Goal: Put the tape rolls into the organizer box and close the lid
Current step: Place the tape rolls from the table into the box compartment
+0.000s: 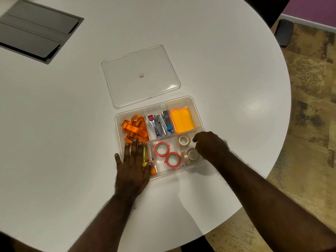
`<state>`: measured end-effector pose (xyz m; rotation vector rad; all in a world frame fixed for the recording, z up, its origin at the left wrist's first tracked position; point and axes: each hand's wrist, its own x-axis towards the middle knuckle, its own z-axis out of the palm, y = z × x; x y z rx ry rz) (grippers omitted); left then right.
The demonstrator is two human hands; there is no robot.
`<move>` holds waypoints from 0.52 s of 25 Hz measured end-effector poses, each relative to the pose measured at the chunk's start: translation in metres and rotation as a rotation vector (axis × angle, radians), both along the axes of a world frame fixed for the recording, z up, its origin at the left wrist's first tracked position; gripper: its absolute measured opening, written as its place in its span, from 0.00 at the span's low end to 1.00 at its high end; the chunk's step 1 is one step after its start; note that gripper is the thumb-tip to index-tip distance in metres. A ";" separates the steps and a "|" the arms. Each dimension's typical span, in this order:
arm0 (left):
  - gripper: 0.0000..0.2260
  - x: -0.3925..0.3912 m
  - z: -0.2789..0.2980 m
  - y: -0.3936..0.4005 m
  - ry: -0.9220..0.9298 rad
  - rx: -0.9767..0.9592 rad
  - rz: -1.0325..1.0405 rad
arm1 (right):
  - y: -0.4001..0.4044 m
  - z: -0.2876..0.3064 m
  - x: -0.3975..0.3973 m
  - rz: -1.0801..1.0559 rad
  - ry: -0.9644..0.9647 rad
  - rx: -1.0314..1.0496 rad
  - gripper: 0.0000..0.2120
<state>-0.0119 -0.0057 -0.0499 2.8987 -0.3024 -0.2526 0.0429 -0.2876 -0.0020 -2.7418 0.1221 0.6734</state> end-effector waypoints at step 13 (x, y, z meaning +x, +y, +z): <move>0.33 0.001 -0.001 -0.001 0.036 0.022 0.010 | 0.024 -0.002 -0.023 -0.011 0.101 0.030 0.15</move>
